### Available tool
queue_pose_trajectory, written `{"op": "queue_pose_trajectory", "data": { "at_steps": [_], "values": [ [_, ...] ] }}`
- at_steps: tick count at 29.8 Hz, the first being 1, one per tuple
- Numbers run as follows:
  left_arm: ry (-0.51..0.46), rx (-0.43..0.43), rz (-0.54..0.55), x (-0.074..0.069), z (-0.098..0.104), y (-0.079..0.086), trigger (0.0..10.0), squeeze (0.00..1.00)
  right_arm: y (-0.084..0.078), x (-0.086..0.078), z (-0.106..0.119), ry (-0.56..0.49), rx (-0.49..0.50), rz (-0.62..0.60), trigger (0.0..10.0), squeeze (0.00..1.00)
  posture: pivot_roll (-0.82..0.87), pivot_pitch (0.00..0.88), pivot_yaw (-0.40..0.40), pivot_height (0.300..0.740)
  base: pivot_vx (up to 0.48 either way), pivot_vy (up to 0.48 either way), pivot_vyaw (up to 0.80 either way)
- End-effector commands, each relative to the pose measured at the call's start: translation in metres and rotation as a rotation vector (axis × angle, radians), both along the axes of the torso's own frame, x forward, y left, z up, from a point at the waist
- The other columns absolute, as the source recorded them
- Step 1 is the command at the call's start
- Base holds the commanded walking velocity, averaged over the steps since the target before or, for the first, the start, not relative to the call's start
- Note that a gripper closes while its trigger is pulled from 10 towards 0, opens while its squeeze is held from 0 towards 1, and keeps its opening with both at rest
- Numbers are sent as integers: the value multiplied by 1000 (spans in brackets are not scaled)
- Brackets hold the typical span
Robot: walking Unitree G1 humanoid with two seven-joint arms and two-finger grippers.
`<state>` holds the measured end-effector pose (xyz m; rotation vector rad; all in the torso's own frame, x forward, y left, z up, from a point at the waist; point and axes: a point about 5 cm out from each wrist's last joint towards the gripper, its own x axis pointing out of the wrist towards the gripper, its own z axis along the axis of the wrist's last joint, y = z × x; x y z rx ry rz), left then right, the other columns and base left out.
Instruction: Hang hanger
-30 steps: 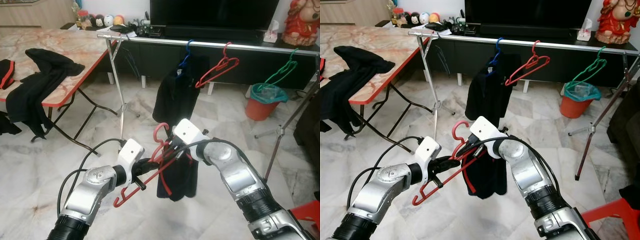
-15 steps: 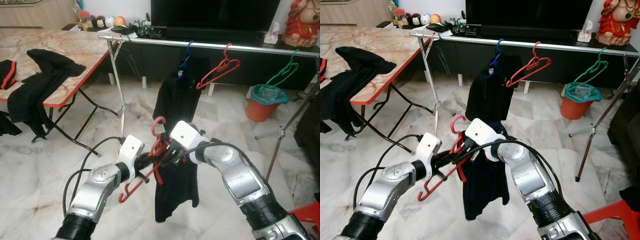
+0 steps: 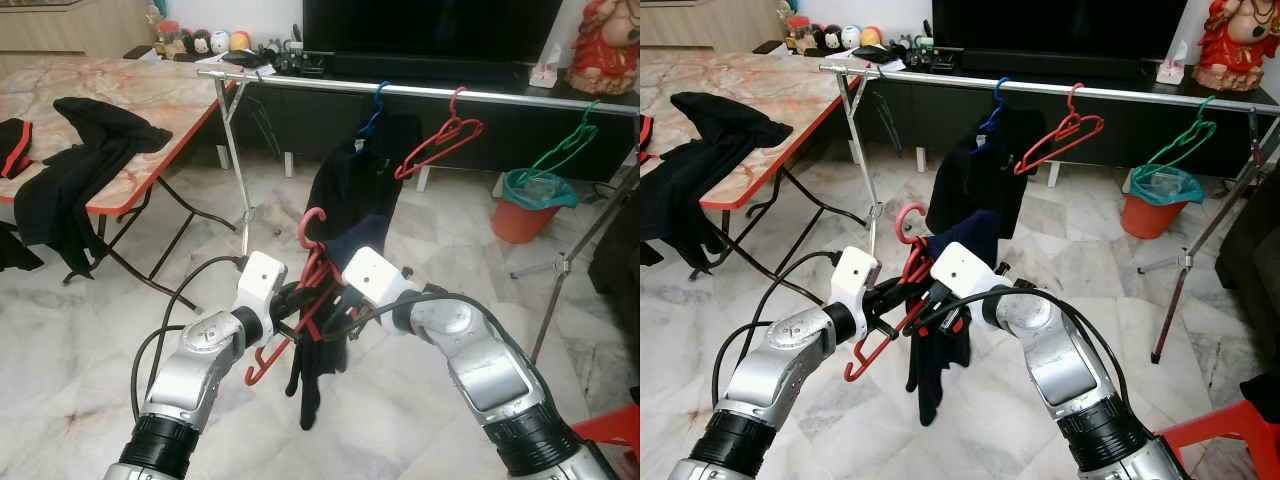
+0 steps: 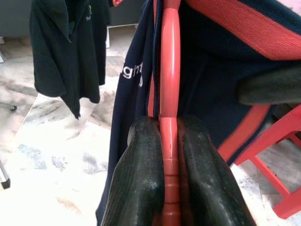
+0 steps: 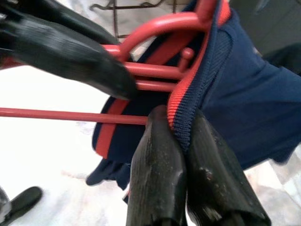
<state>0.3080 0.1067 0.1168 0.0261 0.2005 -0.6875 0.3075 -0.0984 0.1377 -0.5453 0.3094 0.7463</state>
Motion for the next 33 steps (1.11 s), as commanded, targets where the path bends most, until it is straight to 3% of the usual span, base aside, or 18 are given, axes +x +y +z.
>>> {"op": "queue_pose_trajectory", "data": {
  "at_steps": [1,6,13,20,33],
  "values": [
    [-50,-17,-16,2,11,-1,10000,0,-3,4,2,-18,-6,-30,10000,0,25,0,15,740,0,0,0],
    [-38,-18,-37,0,8,-1,10000,0,-6,12,8,-56,16,-93,10000,0,25,0,14,740,0,0,0],
    [26,-26,-178,-14,3,-7,10000,0,-5,12,8,-64,5,-78,10000,0,22,0,13,740,0,0,0],
    [17,-21,-143,-11,4,-2,10000,0,0,10,7,-56,-1,-40,10000,0,25,0,16,740,0,0,0],
    [-5,-37,-111,-6,7,-8,10000,0,3,-2,2,-1,-22,49,10000,0,20,0,11,740,0,0,0]
  ]
}}
